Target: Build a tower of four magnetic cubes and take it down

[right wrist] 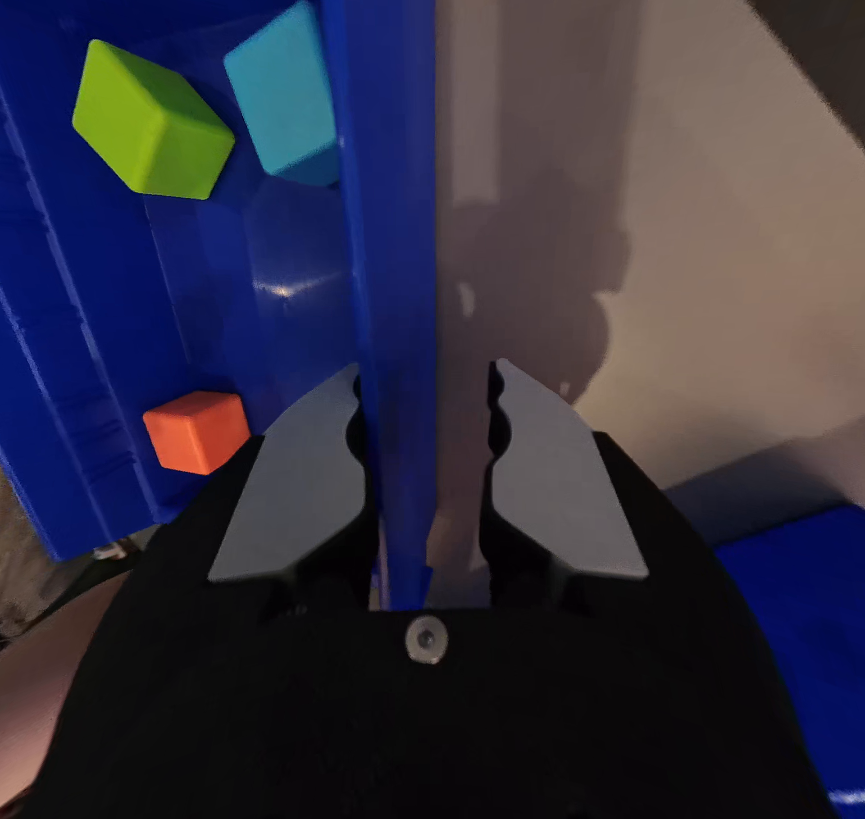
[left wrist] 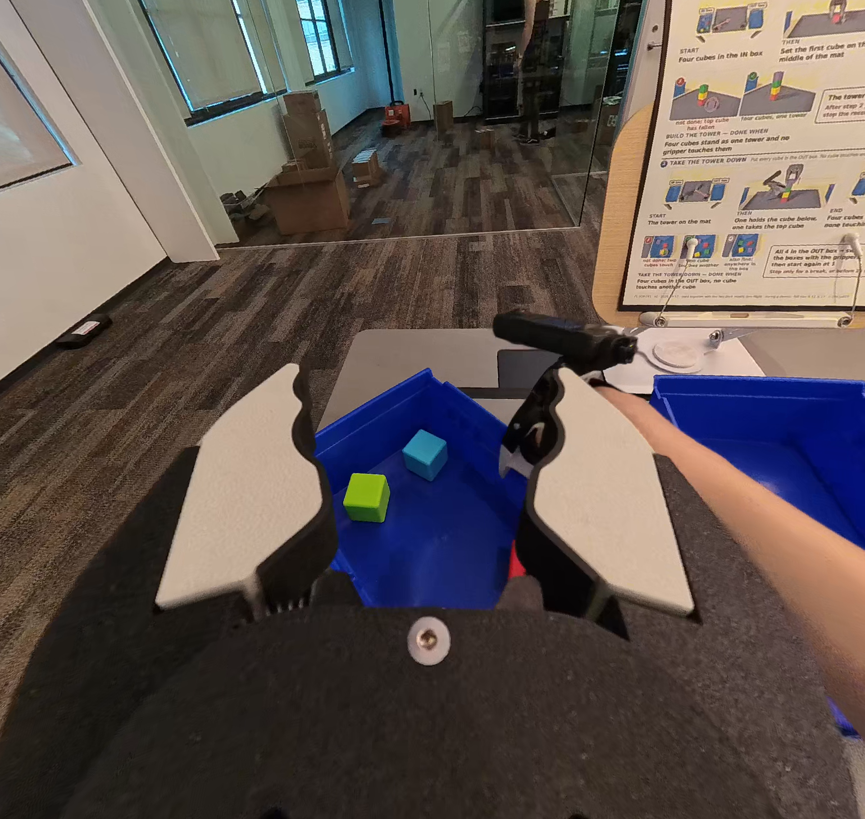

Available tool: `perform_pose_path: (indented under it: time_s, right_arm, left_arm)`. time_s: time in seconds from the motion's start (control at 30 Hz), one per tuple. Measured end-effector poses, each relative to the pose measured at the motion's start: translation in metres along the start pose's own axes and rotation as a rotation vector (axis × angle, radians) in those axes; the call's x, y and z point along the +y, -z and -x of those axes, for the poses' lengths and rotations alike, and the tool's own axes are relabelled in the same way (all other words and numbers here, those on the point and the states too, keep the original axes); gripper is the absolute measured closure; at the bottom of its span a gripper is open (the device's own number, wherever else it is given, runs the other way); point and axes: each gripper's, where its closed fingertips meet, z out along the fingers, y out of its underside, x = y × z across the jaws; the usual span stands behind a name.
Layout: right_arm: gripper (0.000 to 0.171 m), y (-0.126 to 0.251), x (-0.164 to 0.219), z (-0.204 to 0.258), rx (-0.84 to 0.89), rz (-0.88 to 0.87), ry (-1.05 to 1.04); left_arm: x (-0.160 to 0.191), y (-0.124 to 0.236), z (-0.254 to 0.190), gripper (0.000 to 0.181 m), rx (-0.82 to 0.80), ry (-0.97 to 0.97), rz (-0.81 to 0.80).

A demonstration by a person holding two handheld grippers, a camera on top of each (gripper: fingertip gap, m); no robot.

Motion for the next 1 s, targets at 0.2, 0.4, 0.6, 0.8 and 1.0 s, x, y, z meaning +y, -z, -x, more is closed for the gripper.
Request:
perform_pose_path:
  time_s: [0.2,0.4,0.6,0.8,1.0]
  right_arm:
    - [0.115,0.054,-0.005,-0.008,0.098,-0.227,0.180]
    - [0.116,0.161,0.026,-0.041,0.392,-0.587,0.336]
    - [0.111,0.285,0.115,-0.116,0.919,-0.869,0.298]
    - [0.104,0.359,0.214,-0.190,1.187,-0.968,0.137]
    - [0.104,0.387,0.276,-0.252,1.227,-1.023,-0.004]
  left_arm:
    - [0.000,-0.001,-0.016,0.085,0.008,-0.047,0.010]
    - [0.000,-0.007,-0.051,0.085,0.050,-0.127,0.017]
    - [0.010,-0.026,-0.111,0.085,0.161,-0.195,0.046]
    - [0.045,-0.047,-0.205,0.087,0.438,-0.193,0.128]
    - [0.116,-0.081,-0.247,0.080,0.448,-0.303,0.364]
